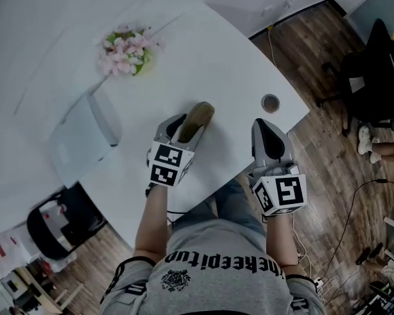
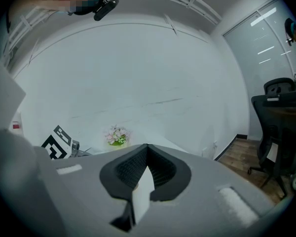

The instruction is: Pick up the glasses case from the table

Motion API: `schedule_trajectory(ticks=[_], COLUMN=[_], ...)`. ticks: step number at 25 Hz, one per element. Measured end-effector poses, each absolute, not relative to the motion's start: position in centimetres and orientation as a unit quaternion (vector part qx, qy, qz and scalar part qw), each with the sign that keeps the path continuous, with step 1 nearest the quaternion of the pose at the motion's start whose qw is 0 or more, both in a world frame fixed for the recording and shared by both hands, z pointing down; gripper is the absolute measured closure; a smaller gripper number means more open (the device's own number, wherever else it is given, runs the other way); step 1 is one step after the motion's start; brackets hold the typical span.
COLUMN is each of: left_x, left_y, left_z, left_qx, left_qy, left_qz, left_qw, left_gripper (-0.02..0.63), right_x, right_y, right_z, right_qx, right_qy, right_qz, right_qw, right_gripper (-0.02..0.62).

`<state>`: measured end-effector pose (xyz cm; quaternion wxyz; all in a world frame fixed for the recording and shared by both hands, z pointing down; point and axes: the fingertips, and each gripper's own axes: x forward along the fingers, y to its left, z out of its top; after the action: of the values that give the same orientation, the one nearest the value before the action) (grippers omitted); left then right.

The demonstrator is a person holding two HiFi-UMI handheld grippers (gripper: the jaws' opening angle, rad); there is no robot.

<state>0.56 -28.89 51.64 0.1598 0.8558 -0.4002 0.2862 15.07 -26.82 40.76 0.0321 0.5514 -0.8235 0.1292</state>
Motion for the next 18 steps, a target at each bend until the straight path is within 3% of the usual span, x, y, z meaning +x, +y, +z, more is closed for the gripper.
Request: schedule_trajectory(ticks=[9, 18], left_x=[1.0, 1.3], left_y=[-29.7, -29.8], left_z=[53.9, 56.1], left_qx=[0.85, 0.843], left_qy=[-0.387, -0.371], left_qz=[0.31, 0.335], left_qw=[0.178, 0.2], left_gripper=[0.296, 0.279], right_x=[15.9, 16.3], right_y=[-27.4, -28.5], right_z=[41.6, 42.3], right_qx=[0.557, 0.556], right_qy=[-0.818, -0.817], right_qz=[0.137, 0.145], right_qw=[0.04, 0.047], right_gripper=[0.592, 0.592])
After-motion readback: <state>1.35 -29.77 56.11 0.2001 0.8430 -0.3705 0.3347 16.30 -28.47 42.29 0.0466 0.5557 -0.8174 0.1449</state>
